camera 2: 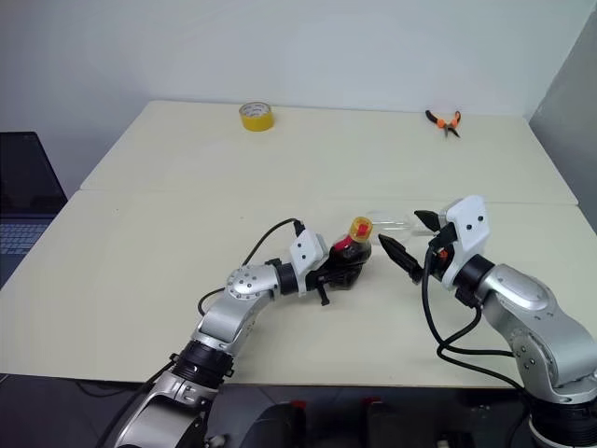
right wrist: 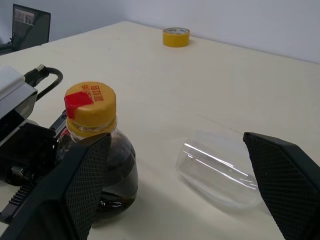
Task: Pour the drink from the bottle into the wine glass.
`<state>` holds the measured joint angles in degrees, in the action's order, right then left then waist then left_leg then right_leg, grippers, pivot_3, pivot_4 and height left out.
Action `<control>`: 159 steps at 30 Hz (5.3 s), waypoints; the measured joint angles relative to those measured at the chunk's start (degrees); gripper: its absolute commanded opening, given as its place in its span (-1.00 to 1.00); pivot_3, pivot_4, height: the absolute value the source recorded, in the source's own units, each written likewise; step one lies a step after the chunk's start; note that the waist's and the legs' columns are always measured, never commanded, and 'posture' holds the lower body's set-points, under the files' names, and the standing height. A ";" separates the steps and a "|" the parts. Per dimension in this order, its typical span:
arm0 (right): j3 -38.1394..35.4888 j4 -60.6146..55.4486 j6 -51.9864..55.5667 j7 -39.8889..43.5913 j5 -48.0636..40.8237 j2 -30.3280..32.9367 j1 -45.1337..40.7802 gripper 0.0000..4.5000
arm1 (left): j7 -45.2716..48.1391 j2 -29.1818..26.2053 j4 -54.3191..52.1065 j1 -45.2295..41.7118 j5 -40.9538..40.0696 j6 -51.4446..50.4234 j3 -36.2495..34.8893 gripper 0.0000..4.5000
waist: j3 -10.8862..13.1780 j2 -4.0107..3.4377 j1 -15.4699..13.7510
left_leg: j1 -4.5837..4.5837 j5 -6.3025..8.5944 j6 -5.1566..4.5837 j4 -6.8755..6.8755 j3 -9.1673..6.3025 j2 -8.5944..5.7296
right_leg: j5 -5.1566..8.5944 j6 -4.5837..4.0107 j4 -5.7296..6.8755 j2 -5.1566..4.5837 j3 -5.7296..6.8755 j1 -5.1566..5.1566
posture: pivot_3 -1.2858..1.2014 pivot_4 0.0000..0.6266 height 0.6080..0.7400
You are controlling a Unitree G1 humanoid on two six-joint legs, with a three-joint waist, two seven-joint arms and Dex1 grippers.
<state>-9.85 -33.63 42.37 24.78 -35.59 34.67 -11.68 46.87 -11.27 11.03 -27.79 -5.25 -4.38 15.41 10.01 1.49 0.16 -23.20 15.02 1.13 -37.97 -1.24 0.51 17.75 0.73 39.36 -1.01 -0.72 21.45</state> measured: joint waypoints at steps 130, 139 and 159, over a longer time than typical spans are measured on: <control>-1.87 20.45 -20.58 1.64 15.81 -3.00 19.79 1.00 | -11.46 2.33 2.42 -0.48 0.01 5.02 -4.85 -0.75 | -0.04 -0.07 -0.06 | 0.13 -0.01 0.01 0.04 0.11 0.02 | -0.01 0.04 -0.09 0.03 -0.11 -0.11 | 0.03 -0.52 1.00; 0.64 3.99 -21.45 5.16 13.58 -3.37 15.65 1.00 | -24.44 2.33 4.10 -1.96 0.01 5.30 -14.30 -0.75 | -0.04 -0.07 0.24 | 0.18 -0.01 0.01 0.03 0.09 0.05 | -0.01 0.04 0.05 0.06 -0.12 -0.08 | 0.03 -0.52 1.00; 18.68 6.28 -13.89 6.26 14.78 -9.68 -7.14 1.00 | -40.91 -2.56 29.14 -8.44 2.68 17.54 -23.73 -0.31 | 0.01 0.05 -0.24 | 0.05 -0.02 0.03 -0.06 0.03 -0.04 | -0.03 0.04 0.00 -0.09 0.04 -0.02 | 0.03 -0.52 1.00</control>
<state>8.84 -27.35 28.49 31.04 -20.81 24.99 -18.82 5.96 -13.83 40.17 -36.23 -2.57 13.16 -8.32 10.01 1.55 -0.08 -23.15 15.01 1.16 -38.03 -1.21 0.47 17.73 0.77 39.37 -1.10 -0.68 21.43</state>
